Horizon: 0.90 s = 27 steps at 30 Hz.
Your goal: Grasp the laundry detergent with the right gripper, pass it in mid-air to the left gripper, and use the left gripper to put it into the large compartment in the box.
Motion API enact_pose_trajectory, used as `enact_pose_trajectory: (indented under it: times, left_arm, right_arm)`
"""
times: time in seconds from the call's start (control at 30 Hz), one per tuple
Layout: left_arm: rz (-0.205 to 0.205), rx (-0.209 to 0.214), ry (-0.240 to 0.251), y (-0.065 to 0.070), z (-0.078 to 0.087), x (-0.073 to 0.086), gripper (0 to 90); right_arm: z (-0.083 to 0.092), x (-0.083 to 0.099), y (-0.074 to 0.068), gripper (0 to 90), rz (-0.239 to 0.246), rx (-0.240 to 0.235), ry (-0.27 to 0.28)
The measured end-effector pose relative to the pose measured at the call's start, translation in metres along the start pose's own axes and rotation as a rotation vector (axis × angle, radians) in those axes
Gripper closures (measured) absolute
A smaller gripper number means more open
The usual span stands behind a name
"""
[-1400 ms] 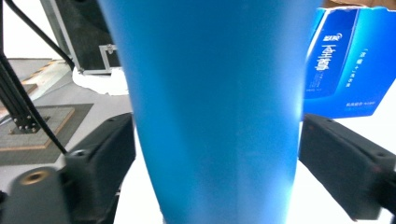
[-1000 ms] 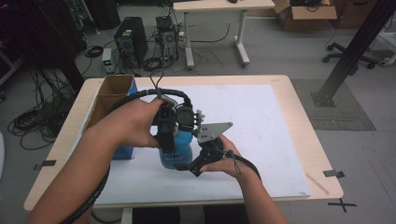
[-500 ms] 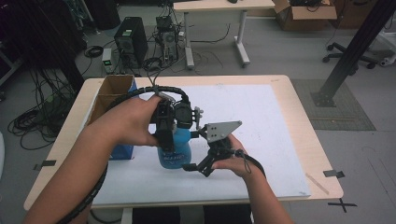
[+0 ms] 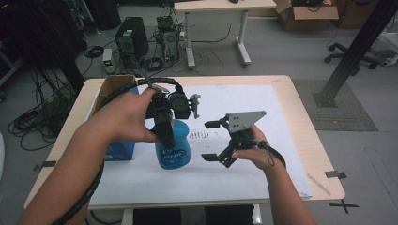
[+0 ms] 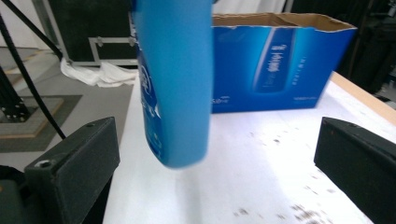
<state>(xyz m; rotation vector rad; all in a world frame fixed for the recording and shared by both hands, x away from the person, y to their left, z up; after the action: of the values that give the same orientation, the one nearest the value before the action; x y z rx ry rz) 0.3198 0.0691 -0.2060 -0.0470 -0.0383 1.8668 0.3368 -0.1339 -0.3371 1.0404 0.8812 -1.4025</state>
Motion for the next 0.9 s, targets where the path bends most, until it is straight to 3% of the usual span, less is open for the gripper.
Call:
enact_pose_trajectory:
  times: [0.17,0.53,0.77,0.9]
  left_arm:
    - [0.051,-0.012,-0.015,-0.004,0.002,0.004,37.8]
    - [0.129,-0.008,-0.003,-0.01,0.009,0.012,37.9]
    - [0.179,-0.007,0.01,-0.013,0.02,0.018,37.9]
    - [0.246,-0.002,0.016,-0.019,0.028,0.022,37.9]
  right_arm:
    - [0.023,-0.008,0.009,0.1,0.026,0.04,-0.087]
    - [0.061,-0.008,0.019,0.9,0.001,0.13,-0.257]
    - [0.083,-0.004,0.027,2.4,-0.035,0.179,-0.442]
    - [0.097,-0.005,0.032,3.0,-0.052,0.208,-0.549]
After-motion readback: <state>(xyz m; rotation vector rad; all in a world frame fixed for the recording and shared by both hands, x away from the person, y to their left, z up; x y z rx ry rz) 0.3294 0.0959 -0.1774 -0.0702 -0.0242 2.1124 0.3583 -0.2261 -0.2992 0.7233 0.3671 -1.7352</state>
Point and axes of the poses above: each handheld gripper's, and its own axes: z roughly backward along the jaws, x roughly out of its underside, y roughly to its right, the point moved 1 cm from there along -z, roughly forward along the jaws, and after that the axes turned 2 degrees about z, right-handed, at the moved point
